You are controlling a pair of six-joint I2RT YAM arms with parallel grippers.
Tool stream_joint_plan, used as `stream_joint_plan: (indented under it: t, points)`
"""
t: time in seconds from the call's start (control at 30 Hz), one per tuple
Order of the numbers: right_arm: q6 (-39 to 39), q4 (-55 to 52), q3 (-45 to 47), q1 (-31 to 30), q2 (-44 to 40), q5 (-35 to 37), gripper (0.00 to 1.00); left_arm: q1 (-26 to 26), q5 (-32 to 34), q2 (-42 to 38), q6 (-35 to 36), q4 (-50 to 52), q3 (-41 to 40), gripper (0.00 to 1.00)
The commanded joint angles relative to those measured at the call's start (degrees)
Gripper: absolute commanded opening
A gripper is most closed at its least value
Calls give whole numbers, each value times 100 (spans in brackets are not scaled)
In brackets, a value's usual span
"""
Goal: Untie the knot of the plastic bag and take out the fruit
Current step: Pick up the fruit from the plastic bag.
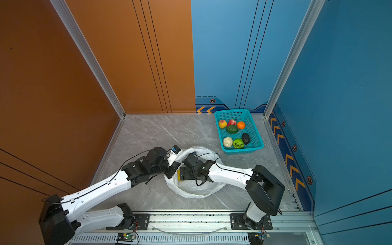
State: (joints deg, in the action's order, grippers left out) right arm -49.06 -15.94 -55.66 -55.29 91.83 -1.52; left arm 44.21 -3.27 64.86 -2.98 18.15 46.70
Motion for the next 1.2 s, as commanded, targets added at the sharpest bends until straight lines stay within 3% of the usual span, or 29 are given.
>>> stream_joint_plan:
  t: [0.0,0.2,0.57,0.7,0.9,1.07,1.17]
  points:
    - [-429,467,-24,66,180,-88,97,14,-100,7,31,-122,175,0]
    - [-587,889,-72,106,513,2,99,18,-181,66,56,-145,165,0]
    - [-741,675,-340,142,922,917,95,17,-263,-246,-112,-84,-179,0]
    - [-763,640,-367,141,1010,993,83,18,-247,-364,-158,-47,-295,0]
    - [-711,504,-481,115,1058,983,73,34,-237,-367,-201,-55,-332,0]
    - [-676,480,-464,99,1015,942,51,35,-165,-368,-194,-73,-349,0]
    - [-616,388,-473,88,917,865,49,30,-15,-377,-214,-40,-353,0]
